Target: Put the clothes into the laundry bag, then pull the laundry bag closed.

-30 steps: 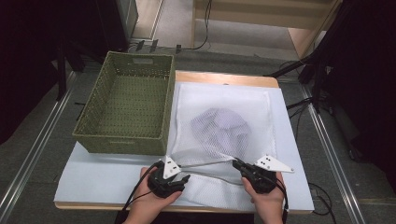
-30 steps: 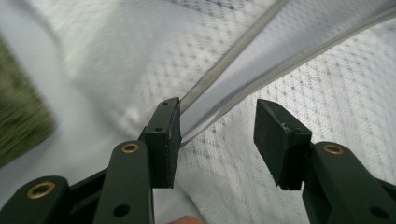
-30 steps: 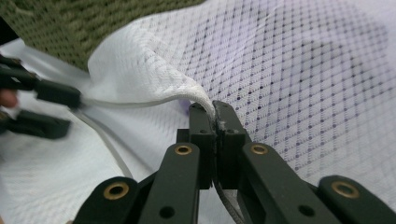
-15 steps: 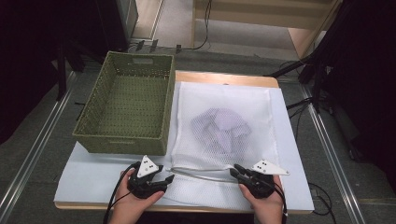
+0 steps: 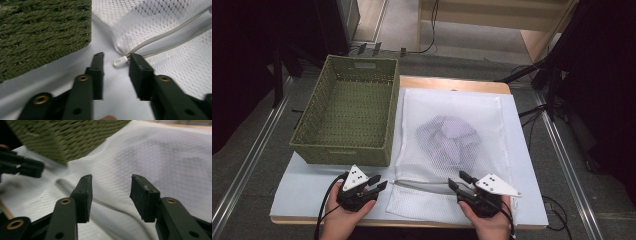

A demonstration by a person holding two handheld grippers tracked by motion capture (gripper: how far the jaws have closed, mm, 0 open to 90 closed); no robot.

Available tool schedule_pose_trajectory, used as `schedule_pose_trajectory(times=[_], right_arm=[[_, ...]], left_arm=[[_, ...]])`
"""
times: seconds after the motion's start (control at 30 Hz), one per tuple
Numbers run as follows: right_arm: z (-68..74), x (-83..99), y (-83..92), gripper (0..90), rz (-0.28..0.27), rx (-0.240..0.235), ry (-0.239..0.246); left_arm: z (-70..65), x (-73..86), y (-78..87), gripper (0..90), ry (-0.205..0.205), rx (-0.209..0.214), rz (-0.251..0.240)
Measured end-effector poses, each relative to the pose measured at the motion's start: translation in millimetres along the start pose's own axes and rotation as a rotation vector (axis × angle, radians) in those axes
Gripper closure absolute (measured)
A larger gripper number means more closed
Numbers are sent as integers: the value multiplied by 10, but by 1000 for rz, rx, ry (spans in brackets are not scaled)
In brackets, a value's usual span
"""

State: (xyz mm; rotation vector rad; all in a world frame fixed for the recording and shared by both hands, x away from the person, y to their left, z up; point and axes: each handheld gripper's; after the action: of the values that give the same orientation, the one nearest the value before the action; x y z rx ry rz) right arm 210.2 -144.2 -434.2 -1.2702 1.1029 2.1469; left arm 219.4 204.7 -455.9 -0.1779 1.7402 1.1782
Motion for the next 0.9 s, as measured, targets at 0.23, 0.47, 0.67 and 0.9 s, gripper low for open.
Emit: schedule_pose_trajectory(times=[0.23,0.47,0.67,0.9], right_arm=[[293,64,-343,611,82,-98,29],[510,85,-685,610,160,-126,57],[607,100,-918,586,201,-145,74],[652,177,-1110,576,253,-158,99]], left_arm=[[70,18,5,900,34,26,10],[154,48,15,900,35,-8,18],[231,80,51,900,61,-5,12],[141,94,-30,900,40,21,32]])
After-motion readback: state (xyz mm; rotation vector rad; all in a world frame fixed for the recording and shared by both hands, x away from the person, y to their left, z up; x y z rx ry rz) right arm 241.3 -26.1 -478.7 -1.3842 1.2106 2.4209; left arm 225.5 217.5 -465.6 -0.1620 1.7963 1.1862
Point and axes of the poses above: each handheld gripper's, and its own axes: y roughly backward along the jaws, x roughly out of its underside, z roughly to its left, and after that the axes turned 6 degrees about -y, right-handed
